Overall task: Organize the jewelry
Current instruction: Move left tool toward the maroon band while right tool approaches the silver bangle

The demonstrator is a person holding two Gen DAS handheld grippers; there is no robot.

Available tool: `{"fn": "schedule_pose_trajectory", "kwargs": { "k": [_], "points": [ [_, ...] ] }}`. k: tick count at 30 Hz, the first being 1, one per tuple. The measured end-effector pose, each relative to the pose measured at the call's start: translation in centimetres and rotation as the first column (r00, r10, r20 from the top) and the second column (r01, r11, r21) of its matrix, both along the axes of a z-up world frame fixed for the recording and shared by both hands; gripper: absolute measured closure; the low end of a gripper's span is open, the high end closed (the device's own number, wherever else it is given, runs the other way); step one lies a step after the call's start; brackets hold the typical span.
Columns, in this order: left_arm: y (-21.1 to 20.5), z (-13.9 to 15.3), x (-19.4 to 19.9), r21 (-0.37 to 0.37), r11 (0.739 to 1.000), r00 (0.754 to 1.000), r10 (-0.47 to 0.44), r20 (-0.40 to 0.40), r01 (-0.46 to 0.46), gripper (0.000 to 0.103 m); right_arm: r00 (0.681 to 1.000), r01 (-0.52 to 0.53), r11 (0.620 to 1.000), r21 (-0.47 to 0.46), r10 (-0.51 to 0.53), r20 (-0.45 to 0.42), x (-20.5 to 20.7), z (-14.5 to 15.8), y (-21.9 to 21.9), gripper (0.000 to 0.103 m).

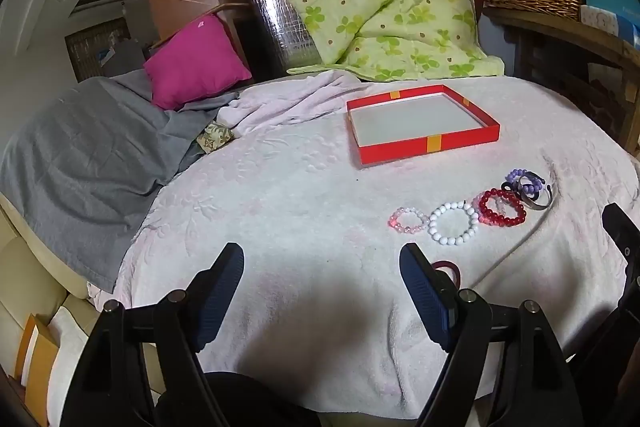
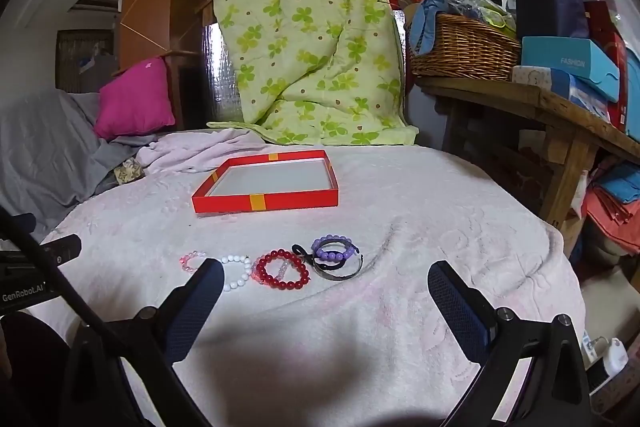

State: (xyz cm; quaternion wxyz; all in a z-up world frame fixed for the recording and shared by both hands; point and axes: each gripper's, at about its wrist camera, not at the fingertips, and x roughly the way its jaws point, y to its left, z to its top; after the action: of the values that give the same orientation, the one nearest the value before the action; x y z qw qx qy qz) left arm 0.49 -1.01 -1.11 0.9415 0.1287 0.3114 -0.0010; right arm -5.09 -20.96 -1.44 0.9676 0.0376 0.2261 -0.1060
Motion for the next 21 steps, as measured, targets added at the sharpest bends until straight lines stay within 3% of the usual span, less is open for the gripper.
{"fn": "schedule_pose_trajectory", "kwargs": {
  "k": [21],
  "points": [
    [0.08, -0.97, 0.54, 0.004, 1.0, 1.0, -0.009, -0.029, 0.009, 0.022, 1.0, 0.004, 1.0, 0.006, -0.004, -0.019, 0.43, -0.38, -0.05, 0.0]
  ]
}}
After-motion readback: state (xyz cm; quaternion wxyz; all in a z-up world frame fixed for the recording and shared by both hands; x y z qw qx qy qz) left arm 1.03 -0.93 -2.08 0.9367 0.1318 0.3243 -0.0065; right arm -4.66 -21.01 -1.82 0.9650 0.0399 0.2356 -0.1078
